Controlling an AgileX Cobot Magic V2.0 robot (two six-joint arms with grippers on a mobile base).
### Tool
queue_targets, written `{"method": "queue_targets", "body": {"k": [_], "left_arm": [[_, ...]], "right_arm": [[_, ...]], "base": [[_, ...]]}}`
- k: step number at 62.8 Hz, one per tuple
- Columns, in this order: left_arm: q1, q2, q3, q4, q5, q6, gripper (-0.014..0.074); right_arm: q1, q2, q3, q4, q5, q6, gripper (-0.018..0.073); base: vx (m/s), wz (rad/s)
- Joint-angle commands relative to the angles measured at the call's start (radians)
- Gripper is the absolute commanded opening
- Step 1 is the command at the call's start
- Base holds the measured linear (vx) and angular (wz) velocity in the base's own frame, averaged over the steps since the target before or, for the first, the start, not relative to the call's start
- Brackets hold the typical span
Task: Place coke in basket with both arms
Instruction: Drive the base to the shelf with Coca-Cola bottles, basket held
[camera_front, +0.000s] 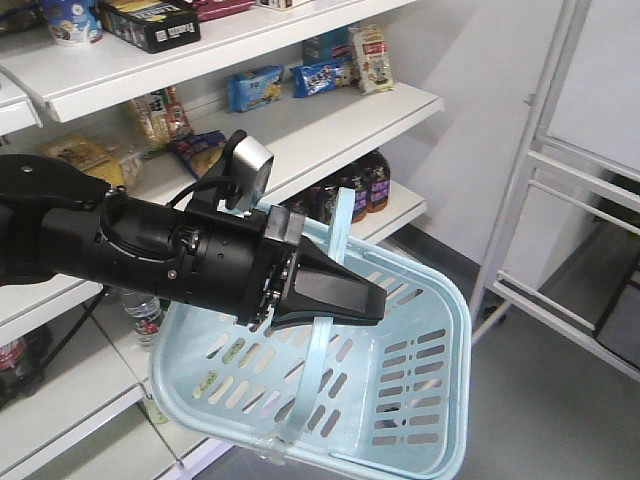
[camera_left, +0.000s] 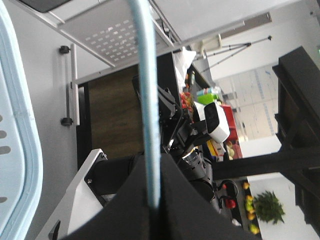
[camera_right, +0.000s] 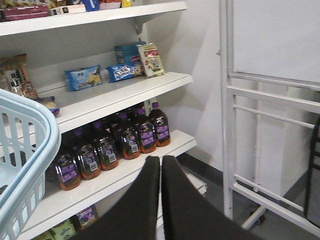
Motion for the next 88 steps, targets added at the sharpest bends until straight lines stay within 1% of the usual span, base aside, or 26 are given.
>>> {"method": "queue_targets", "body": {"k": [1,59,88], "left_arm": [[-0.004,-0.046,-0.022,-0.083,0.032,0.013,-0.0008],[-0.004,-0.046,-0.022,-0.083,0.032,0.013,-0.0008],[-0.004,-0.046,-0.022,-0.083,0.032,0.013,-0.0008]], "right_arm": [[0.001,-0.015,0.015,-0.004,-0.075,-0.009,-0.0004],[0.001,-0.015,0.015,-0.004,-0.075,-0.009,-0.0004],[0.001,-0.015,0.015,-0.004,-0.075,-0.009,-0.0004]], "base": [[0.09,0.37],[0.08,0.36],[0.07,0.28]]}}
